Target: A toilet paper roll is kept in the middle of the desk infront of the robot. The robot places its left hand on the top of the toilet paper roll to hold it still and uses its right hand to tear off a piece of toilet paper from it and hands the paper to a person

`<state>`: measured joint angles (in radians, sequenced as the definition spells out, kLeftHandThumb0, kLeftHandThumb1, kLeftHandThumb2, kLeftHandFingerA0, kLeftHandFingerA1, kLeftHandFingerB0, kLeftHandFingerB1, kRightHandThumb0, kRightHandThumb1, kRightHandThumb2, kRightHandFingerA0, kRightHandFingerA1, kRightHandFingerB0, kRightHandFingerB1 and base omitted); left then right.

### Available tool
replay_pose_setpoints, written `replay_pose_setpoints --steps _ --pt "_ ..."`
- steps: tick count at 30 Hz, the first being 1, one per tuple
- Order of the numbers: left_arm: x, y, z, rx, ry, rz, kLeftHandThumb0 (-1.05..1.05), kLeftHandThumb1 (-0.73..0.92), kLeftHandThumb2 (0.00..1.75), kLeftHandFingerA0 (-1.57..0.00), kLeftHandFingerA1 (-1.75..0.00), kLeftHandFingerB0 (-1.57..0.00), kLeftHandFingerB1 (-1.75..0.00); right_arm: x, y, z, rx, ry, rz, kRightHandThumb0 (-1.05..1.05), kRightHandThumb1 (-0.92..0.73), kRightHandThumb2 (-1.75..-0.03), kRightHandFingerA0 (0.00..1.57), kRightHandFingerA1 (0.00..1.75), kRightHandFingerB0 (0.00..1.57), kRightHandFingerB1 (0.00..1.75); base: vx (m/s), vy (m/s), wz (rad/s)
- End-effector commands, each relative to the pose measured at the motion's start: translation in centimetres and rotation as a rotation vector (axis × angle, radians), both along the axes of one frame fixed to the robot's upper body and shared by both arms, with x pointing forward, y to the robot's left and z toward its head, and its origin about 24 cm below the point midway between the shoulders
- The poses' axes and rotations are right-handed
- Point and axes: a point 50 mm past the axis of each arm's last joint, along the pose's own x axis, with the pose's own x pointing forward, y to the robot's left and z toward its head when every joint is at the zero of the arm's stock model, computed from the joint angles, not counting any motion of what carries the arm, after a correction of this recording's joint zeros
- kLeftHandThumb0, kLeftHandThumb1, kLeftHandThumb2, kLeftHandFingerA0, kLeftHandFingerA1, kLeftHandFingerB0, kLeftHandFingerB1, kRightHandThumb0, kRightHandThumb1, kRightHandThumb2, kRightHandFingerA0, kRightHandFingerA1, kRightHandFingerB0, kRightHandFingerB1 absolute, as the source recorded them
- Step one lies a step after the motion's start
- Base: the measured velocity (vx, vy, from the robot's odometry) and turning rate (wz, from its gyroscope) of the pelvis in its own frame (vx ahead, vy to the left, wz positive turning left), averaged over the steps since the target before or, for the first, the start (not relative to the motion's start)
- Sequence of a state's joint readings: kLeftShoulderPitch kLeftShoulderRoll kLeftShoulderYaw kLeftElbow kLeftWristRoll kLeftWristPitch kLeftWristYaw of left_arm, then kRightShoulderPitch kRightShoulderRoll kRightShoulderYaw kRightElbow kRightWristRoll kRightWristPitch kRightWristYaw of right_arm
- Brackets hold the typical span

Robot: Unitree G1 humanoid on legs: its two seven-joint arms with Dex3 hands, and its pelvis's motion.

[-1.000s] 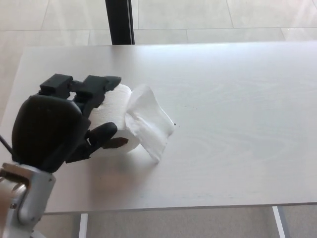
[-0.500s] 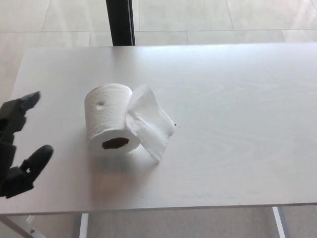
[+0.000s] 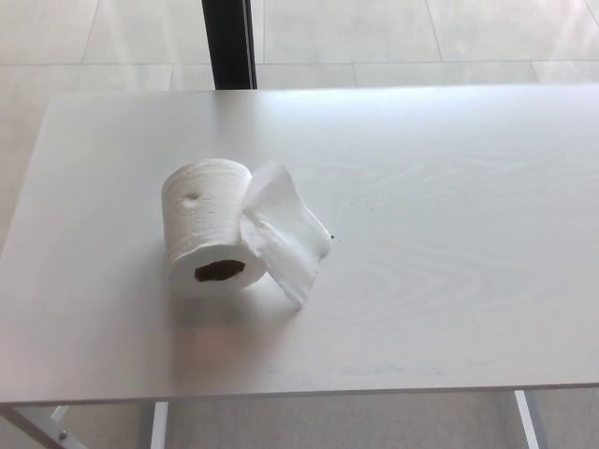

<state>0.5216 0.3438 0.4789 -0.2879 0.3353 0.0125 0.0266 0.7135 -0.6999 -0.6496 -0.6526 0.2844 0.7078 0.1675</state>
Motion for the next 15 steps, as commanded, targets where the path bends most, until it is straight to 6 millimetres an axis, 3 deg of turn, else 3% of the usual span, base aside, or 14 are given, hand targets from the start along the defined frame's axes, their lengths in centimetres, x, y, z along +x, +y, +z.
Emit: replay_pose_setpoints --steps 1,15 --pt "-11.5 7.7 0.2 -0.770 -0.568 0.469 -0.65 0.72 1.04 -0.22 -0.64 -0.03 -0.44 -5.9 -5.6 1.5 -0.098 -0.231 -0.199 -0.63 -0.45 -0.81 0.00 0.30 0.12 0.43 0.00 0.000 0.00" --pt "-12.1 7.3 0.4 -0.787 -0.556 0.454 -0.65 0.72 1.04 -0.22 -0.64 -0.03 -0.44 -7.2 -6.3 1.8 -0.104 -0.223 -0.208 -0.63 -0.45 -0.81 0.00 0.30 0.12 0.43 0.00 0.000 0.00"
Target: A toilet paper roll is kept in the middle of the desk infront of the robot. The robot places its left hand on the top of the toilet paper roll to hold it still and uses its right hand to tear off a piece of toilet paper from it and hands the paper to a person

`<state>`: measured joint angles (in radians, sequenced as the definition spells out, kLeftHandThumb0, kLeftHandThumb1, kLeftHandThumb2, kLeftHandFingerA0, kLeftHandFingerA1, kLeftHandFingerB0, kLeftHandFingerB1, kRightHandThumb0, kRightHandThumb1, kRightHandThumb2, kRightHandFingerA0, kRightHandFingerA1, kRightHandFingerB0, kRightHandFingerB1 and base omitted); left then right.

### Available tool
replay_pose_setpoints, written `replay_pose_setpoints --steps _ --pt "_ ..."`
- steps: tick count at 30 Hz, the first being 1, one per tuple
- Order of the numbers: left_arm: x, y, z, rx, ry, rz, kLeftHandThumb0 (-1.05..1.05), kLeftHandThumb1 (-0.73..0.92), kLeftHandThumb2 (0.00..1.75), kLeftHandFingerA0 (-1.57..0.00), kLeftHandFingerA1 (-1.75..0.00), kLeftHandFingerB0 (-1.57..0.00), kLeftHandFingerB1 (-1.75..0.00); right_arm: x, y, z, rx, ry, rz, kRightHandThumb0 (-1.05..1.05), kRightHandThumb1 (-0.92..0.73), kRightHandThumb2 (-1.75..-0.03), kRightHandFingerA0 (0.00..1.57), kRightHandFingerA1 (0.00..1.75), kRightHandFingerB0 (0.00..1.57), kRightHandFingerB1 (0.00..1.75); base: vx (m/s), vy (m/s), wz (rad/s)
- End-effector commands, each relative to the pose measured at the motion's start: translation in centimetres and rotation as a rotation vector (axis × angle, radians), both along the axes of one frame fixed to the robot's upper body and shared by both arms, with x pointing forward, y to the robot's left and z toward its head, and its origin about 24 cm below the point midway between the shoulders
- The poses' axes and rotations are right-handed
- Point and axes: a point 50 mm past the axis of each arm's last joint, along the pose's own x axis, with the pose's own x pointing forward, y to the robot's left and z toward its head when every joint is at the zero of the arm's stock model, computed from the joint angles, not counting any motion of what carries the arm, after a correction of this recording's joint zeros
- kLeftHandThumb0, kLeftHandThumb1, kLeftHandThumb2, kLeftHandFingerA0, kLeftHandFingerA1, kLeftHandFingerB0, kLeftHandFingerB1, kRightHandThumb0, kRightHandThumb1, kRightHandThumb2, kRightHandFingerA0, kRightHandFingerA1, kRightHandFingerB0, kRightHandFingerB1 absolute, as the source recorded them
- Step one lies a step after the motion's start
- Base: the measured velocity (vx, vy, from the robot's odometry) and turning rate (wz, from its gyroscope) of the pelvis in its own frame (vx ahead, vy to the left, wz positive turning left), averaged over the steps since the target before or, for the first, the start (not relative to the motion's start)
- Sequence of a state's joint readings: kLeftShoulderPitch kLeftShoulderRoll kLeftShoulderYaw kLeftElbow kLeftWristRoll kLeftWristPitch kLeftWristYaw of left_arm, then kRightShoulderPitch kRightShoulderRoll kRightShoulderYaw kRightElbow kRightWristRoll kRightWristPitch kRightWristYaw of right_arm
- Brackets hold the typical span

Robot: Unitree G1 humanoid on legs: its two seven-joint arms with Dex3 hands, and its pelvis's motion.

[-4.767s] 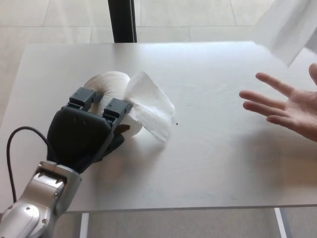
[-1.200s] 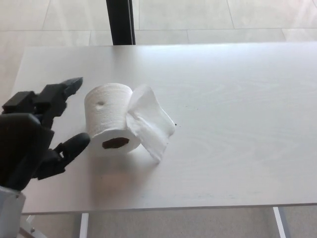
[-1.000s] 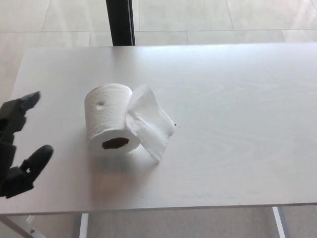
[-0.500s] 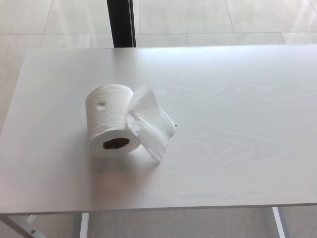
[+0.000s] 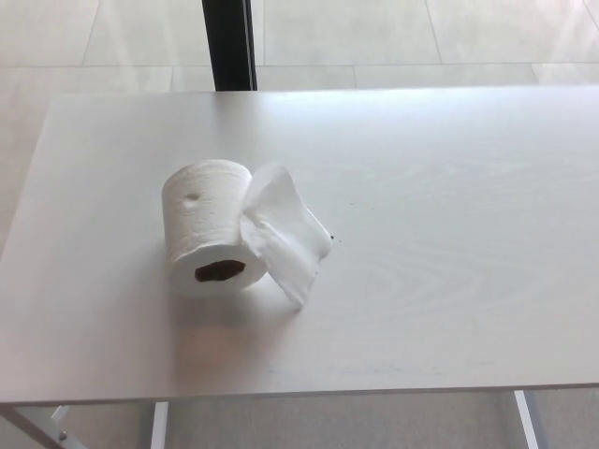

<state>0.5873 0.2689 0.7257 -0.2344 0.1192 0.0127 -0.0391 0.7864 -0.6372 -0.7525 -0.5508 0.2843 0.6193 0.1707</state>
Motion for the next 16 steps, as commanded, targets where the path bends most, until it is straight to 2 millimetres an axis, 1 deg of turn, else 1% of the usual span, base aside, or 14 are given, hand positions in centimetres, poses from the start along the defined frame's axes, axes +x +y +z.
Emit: replay_pose_setpoints --steps 1,4,9,12,16 --pt "-7.3 3.1 -0.2 -0.568 -0.527 0.252 -0.65 0.72 1.04 -0.22 -0.64 -0.03 -0.44 -4.6 -3.5 2.0 -0.106 -0.197 -0.071 -0.63 -0.45 -0.81 0.00 0.30 0.12 0.43 0.00 0.000 0.00" --pt "-7.5 3.1 0.0 -0.572 -0.530 0.248 -0.65 0.72 1.04 -0.22 -0.64 -0.03 -0.44 -4.9 -3.6 2.3 -0.109 -0.201 -0.070 -0.63 -0.45 -0.81 0.00 0.30 0.12 0.43 0.00 0.000 0.00" --pt "-7.7 3.2 0.3 -0.577 -0.525 0.238 -0.65 0.72 1.04 -0.22 -0.64 -0.03 -0.44 -5.9 -3.6 2.5 -0.109 -0.198 -0.078 -0.63 -0.45 -0.81 0.00 0.30 0.12 0.43 0.00 0.000 0.00" --pt "-8.1 3.3 0.6 -0.577 -0.530 0.240 -0.65 0.72 1.04 -0.22 -0.64 -0.03 -0.44 -5.9 -3.5 2.6 -0.108 -0.201 -0.069 -0.63 -0.45 -0.81 0.00 0.30 0.12 0.43 0.00 0.000 0.00" --pt "-8.2 3.4 0.7 -0.580 -0.540 0.238 -0.65 0.72 1.04 -0.22 -0.64 -0.03 -0.44 -5.8 -3.5 2.7 -0.108 -0.210 -0.064 -0.63 -0.45 -0.81 0.00 0.30 0.12 0.43 0.00 0.000 0.00"
